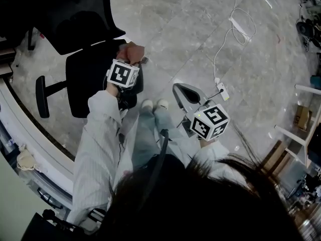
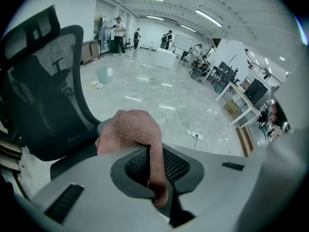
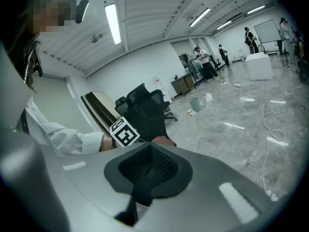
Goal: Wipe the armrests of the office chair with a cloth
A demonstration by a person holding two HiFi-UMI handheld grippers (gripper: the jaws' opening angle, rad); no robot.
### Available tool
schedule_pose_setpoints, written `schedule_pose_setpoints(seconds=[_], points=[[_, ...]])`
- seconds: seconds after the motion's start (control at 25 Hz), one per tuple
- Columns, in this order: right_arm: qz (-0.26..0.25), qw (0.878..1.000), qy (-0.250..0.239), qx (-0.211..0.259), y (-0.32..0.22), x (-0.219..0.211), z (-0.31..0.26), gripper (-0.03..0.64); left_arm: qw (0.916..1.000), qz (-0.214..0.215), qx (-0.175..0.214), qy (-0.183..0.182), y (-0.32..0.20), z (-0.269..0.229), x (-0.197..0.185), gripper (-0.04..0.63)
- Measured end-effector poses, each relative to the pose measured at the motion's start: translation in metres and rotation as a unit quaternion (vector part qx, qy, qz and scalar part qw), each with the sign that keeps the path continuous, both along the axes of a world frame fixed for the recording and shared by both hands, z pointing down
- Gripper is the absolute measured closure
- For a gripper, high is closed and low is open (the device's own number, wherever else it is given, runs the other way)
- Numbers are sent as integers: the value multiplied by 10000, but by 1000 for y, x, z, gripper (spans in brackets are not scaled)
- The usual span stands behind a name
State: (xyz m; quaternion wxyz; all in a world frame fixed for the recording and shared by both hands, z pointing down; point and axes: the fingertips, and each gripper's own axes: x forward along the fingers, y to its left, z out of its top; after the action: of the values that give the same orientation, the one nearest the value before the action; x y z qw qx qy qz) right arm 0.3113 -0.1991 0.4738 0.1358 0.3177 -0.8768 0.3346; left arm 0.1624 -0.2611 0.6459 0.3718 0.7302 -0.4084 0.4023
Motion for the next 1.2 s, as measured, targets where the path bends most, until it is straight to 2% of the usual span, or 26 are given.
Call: schedule_pose_setpoints(seconds=[0.12,0.28,0.56,0.64,0.84,0.96,1.08,1.2], points=[[-53,10000,16,81,3,1,0,615,9999,-12,70,115,34,-1,12,557],[-82,9995,-91,283,37,-8,-29,615,9993,260,252,100,99,-35,23,557],[-273,9982,-290,454,61,-24,-53,615,9981,-16,-60,610,153,-44,39,557],[-325,9979,-311,475,63,-27,-55,615,9980,27,-139,624,160,-41,41,557],[-337,9979,-319,452,61,-25,-53,615,9984,190,11,533,153,-42,41,557],[-328,9984,-302,356,63,-21,-46,615,9983,140,165,544,136,-52,36,557],[-342,9989,-263,204,60,-22,-32,615,9983,45,270,507,109,-51,23,557],[-326,9993,-199,-35,36,-25,-1,615,9988,-83,214,442,59,-26,5,557]])
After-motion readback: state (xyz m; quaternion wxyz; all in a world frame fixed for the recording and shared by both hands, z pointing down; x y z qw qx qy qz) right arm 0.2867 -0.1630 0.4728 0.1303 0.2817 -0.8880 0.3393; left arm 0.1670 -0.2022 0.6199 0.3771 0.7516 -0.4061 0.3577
